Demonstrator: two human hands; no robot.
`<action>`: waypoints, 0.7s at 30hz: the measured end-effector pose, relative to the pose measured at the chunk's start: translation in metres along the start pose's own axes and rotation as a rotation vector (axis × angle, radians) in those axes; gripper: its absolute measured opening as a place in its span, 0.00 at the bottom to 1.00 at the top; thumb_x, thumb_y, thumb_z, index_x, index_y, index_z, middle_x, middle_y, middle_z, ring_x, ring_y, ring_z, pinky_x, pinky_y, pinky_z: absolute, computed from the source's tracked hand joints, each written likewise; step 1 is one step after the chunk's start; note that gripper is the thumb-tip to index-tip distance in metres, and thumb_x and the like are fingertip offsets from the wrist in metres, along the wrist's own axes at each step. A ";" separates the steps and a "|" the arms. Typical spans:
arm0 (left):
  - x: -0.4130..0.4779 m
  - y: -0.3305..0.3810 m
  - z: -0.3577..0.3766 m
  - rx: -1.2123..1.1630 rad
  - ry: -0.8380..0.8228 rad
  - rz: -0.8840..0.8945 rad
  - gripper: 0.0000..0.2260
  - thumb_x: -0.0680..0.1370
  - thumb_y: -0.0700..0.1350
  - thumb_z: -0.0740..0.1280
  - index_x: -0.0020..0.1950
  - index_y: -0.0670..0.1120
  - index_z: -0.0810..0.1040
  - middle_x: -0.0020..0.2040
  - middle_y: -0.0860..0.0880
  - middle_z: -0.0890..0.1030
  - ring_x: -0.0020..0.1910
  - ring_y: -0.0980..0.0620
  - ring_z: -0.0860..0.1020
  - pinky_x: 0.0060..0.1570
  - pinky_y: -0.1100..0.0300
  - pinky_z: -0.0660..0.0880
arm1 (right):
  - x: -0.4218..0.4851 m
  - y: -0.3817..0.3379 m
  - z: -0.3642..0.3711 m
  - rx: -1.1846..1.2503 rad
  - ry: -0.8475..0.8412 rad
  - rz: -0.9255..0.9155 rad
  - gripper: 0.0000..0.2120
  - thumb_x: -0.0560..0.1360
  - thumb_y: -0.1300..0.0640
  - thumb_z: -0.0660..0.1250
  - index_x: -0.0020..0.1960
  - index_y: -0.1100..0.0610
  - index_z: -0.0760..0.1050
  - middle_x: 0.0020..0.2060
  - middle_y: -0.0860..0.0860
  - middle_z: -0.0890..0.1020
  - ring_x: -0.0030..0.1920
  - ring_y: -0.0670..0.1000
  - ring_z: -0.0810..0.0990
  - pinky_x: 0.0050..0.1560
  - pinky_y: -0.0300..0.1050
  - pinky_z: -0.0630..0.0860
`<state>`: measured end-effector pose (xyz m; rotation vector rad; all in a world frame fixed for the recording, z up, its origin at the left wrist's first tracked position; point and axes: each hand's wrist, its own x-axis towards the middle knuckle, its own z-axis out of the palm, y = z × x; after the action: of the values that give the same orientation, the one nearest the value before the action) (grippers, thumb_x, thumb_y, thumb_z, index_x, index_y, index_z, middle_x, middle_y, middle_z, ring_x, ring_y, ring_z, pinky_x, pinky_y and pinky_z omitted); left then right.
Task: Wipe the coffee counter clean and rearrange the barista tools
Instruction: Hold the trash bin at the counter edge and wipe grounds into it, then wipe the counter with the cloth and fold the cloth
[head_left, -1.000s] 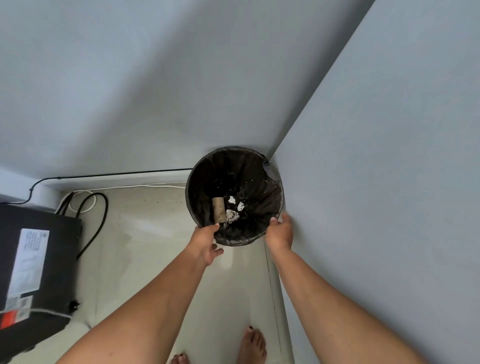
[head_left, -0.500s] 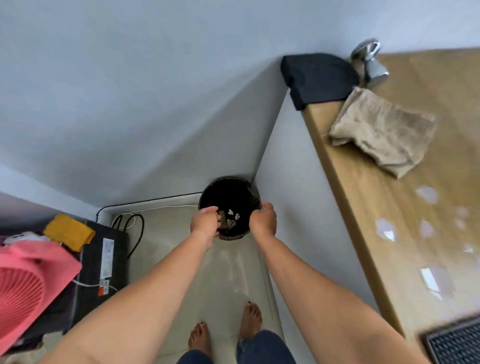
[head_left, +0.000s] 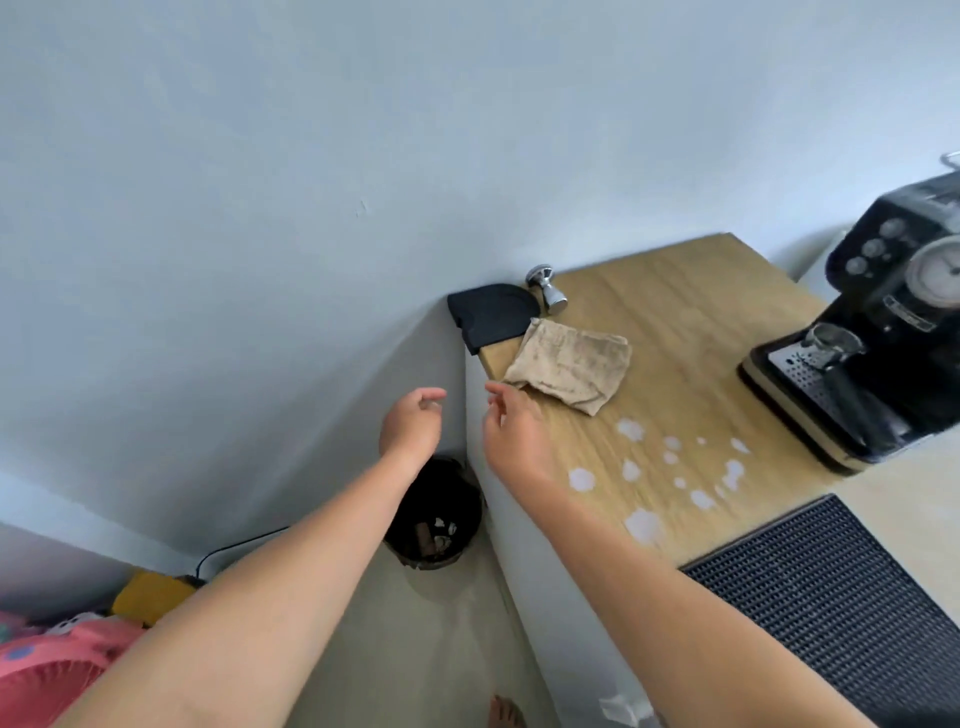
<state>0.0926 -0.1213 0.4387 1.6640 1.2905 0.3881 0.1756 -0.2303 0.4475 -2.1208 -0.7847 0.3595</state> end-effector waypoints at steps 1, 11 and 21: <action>-0.001 0.015 0.003 0.032 -0.001 0.057 0.13 0.78 0.44 0.60 0.53 0.58 0.80 0.53 0.53 0.84 0.48 0.50 0.81 0.48 0.57 0.76 | 0.005 0.005 -0.015 -0.087 0.083 -0.067 0.17 0.79 0.60 0.60 0.67 0.54 0.74 0.61 0.52 0.79 0.63 0.54 0.75 0.62 0.50 0.69; 0.025 0.085 0.050 0.386 -0.109 0.400 0.15 0.79 0.44 0.57 0.61 0.56 0.78 0.61 0.53 0.80 0.57 0.50 0.78 0.54 0.54 0.76 | 0.042 0.048 -0.090 -0.560 -0.034 0.081 0.33 0.76 0.48 0.62 0.78 0.52 0.55 0.78 0.56 0.58 0.78 0.57 0.55 0.75 0.54 0.55; 0.106 0.093 0.063 0.639 -0.225 0.688 0.17 0.78 0.41 0.59 0.62 0.55 0.79 0.64 0.52 0.79 0.64 0.46 0.73 0.59 0.52 0.72 | 0.076 0.039 -0.053 -0.632 -0.068 0.077 0.30 0.76 0.49 0.60 0.76 0.52 0.59 0.79 0.54 0.57 0.80 0.54 0.49 0.77 0.50 0.44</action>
<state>0.2326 -0.0577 0.4530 2.6099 0.6625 0.1748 0.2760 -0.2310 0.4507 -2.7443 -0.9450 0.2422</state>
